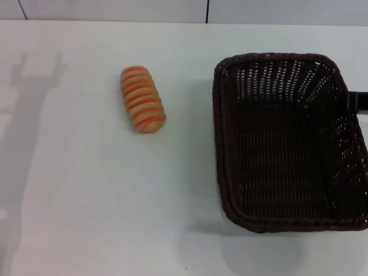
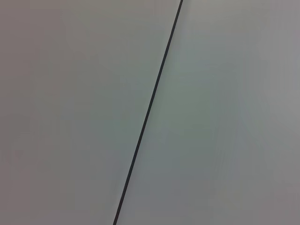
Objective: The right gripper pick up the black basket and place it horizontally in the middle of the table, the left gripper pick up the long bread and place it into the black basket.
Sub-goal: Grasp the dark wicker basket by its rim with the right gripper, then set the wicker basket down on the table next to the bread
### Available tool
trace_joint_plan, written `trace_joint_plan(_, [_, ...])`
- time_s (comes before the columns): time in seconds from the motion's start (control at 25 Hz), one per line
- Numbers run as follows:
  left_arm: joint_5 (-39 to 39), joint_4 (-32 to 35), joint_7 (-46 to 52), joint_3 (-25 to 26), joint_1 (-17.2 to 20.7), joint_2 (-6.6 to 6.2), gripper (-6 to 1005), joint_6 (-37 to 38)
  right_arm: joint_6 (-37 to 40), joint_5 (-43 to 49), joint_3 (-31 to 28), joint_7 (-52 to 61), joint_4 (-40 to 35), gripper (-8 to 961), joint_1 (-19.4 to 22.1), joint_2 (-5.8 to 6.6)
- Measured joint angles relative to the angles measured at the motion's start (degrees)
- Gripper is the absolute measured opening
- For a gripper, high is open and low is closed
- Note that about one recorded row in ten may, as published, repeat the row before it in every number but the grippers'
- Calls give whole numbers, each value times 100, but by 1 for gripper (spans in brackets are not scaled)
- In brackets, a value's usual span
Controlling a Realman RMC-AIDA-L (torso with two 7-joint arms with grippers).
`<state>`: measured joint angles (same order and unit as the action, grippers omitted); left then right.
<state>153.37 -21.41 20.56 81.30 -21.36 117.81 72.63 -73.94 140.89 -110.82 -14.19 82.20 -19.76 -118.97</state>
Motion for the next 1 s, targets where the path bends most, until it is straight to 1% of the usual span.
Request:
trace_joint_plan(0.04, [0, -2, 0, 0, 0, -1, 854, 7, 2, 0, 0, -5, 14, 211, -1, -1])
trace_joint_plan(0.24, [0, -10, 11, 0, 0, -4, 854, 32, 30, -67, -57, -233, 53, 174, -76, 12])
trace_joint_plan(0.32, [0, -12, 11, 0, 0, -4, 854, 33, 32, -115, -86, -351, 69, 173, -97, 16])
trace_joint_plan(0.36, [0, -13, 7, 0, 0, -4, 854, 33, 45, -213, -178, -664, 109, 173, -156, 28])
trace_joint_plan(0.48, [0, -14, -1, 0, -6, -4, 854, 33, 76, -250, -303, -985, 136, 171, -242, 46])
trace_joint_plan(0.56, [0, -55, -4, 0, -6, -4, 854, 33, 84, -317, -559, -1505, 141, 170, -454, 100])
trace_joint_plan(0.6, [0, -55, -4, 0, -6, -4, 854, 33, 84, -317, -559, -1505, 141, 170, -454, 100])
trace_joint_plan(0.72, [0, -101, -9, 0, 5, -5, 853, 33, 35, -540, -738, -2084, 140, 168, -671, 166])
trace_joint_plan(0.76, [1, -114, -9, 0, 6, -4, 853, 33, -36, -720, -788, -2472, 142, 168, -791, 212])
trace_joint_plan(0.8, [1, -114, -9, 0, 6, -4, 853, 33, -36, -720, -788, -2472, 142, 168, -791, 212])
trace_joint_plan(0.88, [0, -153, -13, 4, 11, -4, 853, 32, -281, -1030, -826, -3076, 151, 168, -995, 286])
trace_joint_plan(0.92, [0, -153, -13, 4, 11, -4, 853, 32, -281, -1030, -826, -3076, 151, 168, -995, 286])
trace_joint_plan(0.96, [0, -166, -14, 23, 15, -3, 853, 23, -549, -1227, -848, -3533, 162, 168, -1149, 324])
trace_joint_plan(1.0, [0, -166, -14, 23, 15, -3, 853, 23, -549, -1227, -848, -3533, 162, 169, -1149, 324])
